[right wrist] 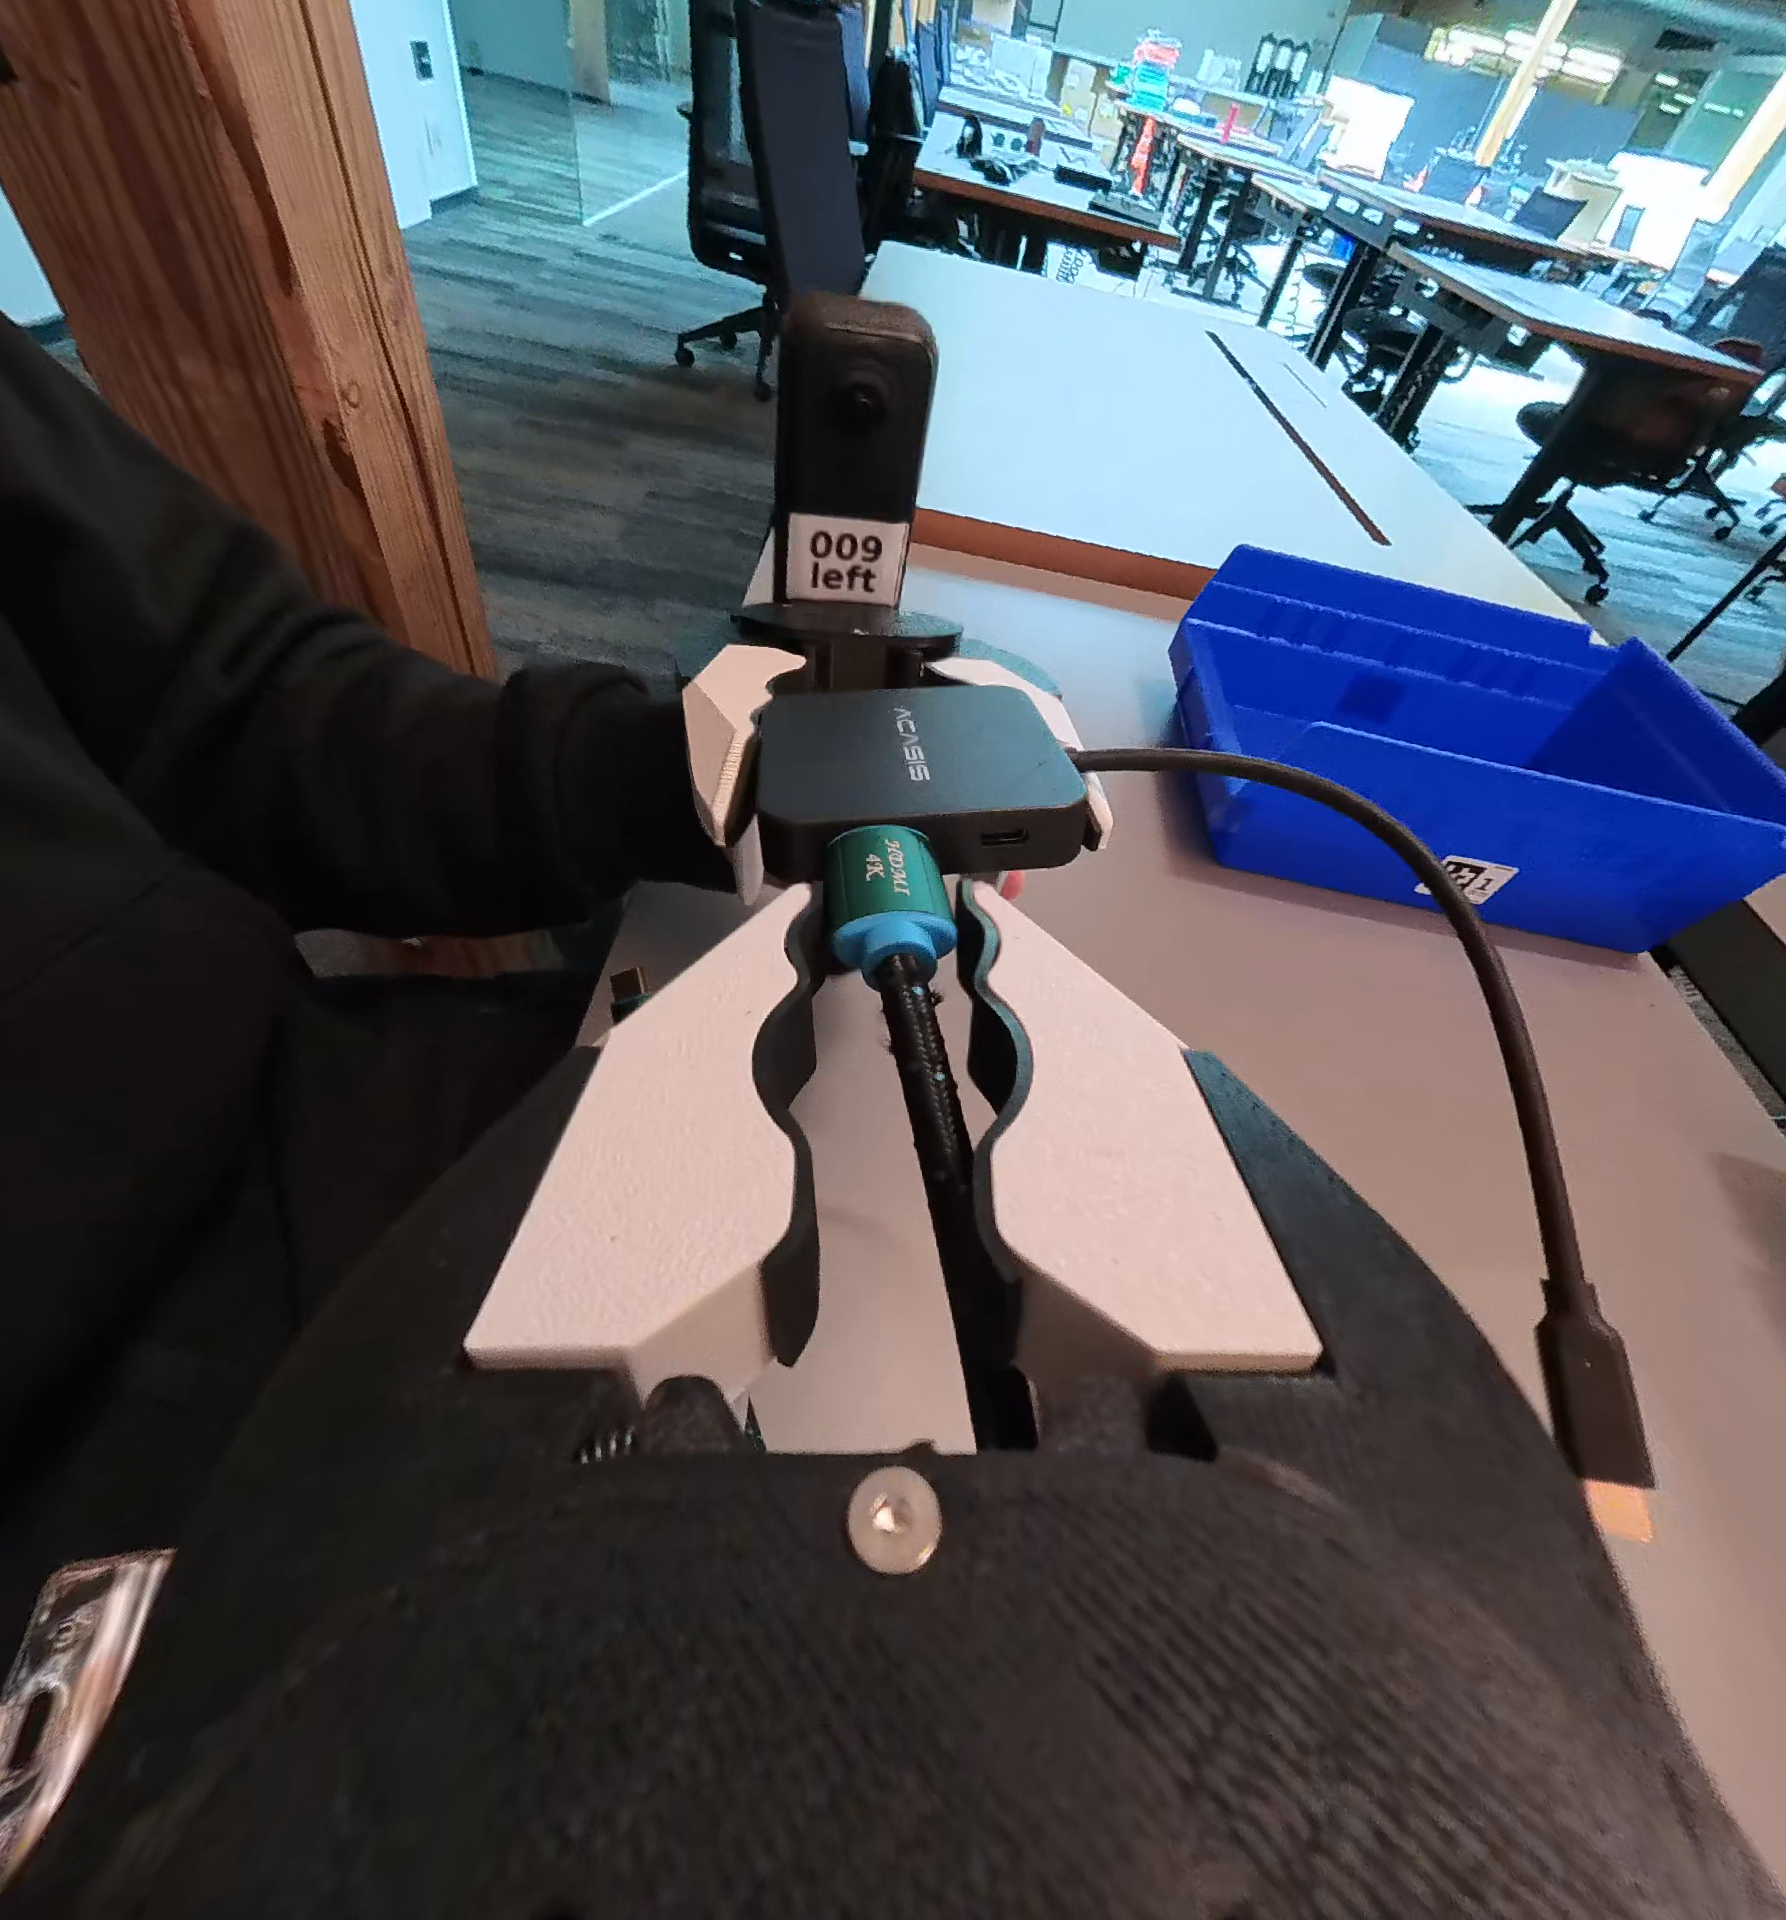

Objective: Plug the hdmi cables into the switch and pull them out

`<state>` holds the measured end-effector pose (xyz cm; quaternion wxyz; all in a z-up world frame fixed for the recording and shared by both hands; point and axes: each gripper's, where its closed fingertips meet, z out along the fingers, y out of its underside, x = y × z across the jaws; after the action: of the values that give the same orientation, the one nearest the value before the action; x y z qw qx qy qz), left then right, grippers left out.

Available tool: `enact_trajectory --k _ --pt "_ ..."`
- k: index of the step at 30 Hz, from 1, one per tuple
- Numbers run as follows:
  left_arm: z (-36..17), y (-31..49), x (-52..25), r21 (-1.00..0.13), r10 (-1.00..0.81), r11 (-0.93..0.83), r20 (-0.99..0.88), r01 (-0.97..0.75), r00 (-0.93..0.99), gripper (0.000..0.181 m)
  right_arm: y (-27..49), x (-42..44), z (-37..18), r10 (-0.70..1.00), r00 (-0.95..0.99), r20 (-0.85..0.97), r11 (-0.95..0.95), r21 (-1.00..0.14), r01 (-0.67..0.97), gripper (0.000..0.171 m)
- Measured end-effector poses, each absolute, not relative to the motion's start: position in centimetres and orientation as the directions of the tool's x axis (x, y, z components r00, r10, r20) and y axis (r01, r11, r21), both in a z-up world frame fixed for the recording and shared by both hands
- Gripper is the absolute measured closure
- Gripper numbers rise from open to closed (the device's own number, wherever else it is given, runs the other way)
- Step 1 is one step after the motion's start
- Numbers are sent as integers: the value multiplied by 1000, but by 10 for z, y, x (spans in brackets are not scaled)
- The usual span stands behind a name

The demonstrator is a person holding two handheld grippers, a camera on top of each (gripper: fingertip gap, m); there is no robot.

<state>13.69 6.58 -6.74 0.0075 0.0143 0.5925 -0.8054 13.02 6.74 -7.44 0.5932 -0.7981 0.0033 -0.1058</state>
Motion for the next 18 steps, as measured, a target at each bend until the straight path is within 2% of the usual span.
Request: enact_trajectory --k 13,16,18 --pt "-68 65 136 -955 -3 -293 -47 46 -999 111 64 125 -72 -101 987 126 -242 -965 98 145" --pt "-67 66 137 -955 -10 -292 -52 53 -999 111 62 126 -66 -112 985 129 -214 -971 103 140" --pt "-68 65 137 -956 -13 -289 -53 55 -999 111 61 128 -63 -120 986 117 -186 -978 94 146"
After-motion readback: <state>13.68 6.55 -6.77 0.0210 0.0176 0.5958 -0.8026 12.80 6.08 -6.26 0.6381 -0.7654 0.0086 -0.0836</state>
